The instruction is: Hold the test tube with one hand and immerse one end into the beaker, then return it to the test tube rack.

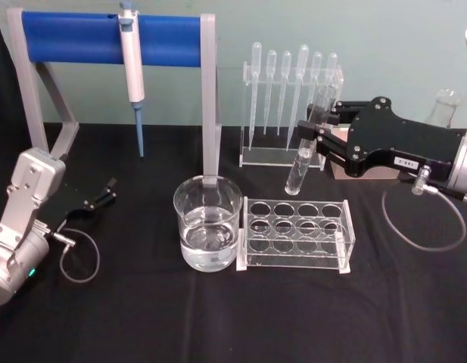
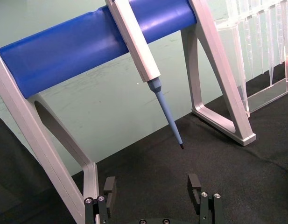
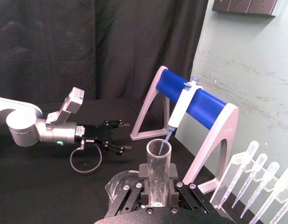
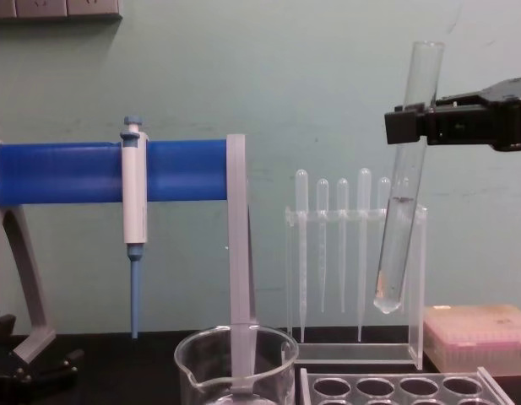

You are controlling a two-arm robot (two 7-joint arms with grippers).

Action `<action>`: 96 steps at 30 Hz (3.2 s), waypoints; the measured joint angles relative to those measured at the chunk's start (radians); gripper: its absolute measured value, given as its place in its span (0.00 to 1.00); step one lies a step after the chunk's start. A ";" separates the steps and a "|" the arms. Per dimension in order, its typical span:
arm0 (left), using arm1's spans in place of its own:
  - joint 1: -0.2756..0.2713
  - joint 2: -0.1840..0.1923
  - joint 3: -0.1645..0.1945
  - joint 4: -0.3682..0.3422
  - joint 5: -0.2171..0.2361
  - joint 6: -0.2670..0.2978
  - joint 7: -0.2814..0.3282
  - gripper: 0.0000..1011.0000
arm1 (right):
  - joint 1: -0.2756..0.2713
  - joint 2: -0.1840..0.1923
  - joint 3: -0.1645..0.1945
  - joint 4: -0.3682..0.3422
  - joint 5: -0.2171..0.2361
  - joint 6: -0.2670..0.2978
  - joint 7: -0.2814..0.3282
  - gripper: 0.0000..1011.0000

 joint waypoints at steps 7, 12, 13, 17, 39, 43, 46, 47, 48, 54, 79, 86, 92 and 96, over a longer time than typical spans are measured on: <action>0.000 0.000 0.000 0.000 0.000 0.000 0.000 0.99 | -0.001 -0.002 0.001 0.000 0.000 0.000 0.000 0.22; 0.000 0.000 0.000 0.000 0.000 0.000 0.000 0.99 | -0.002 -0.002 0.001 0.000 0.000 0.000 0.000 0.22; 0.000 0.000 0.000 0.000 0.000 0.000 0.000 0.99 | -0.002 -0.002 0.001 0.000 0.000 0.000 0.000 0.22; 0.000 0.000 0.000 0.000 0.000 0.000 0.000 0.99 | -0.002 -0.003 0.001 0.000 0.000 0.000 0.000 0.22; 0.000 0.000 0.000 0.000 0.000 0.000 0.000 0.99 | -0.003 -0.004 0.002 0.002 -0.001 0.000 0.000 0.22; 0.000 0.000 0.000 0.000 0.000 0.000 0.000 0.99 | -0.003 -0.004 0.002 0.002 -0.001 0.000 0.000 0.22; 0.000 0.000 0.000 0.000 0.000 0.000 0.000 0.99 | -0.003 -0.004 0.002 0.002 -0.001 0.000 0.000 0.22; 0.000 0.000 0.000 0.000 0.000 0.000 0.000 0.99 | -0.003 -0.004 0.002 0.002 -0.001 0.000 0.000 0.22; 0.000 0.000 0.000 0.000 0.000 0.000 0.000 0.99 | -0.003 -0.004 0.002 0.002 -0.001 0.000 0.000 0.22; 0.000 0.000 0.000 0.000 0.000 0.000 0.000 0.99 | -0.003 -0.004 0.002 0.002 -0.001 0.000 0.000 0.22; 0.000 0.000 0.000 0.000 0.000 0.000 0.000 0.99 | -0.003 -0.004 0.002 0.002 -0.001 0.000 0.000 0.22; 0.000 0.000 0.000 0.000 0.000 0.000 0.000 0.99 | -0.003 -0.004 0.002 0.002 -0.001 0.000 0.000 0.22; 0.000 0.000 0.000 0.000 0.000 0.000 0.000 0.99 | -0.003 -0.004 0.002 0.002 -0.001 0.000 0.000 0.22; 0.000 0.000 0.000 0.000 0.000 0.000 0.000 0.99 | -0.003 -0.004 0.002 0.002 -0.001 0.000 0.000 0.22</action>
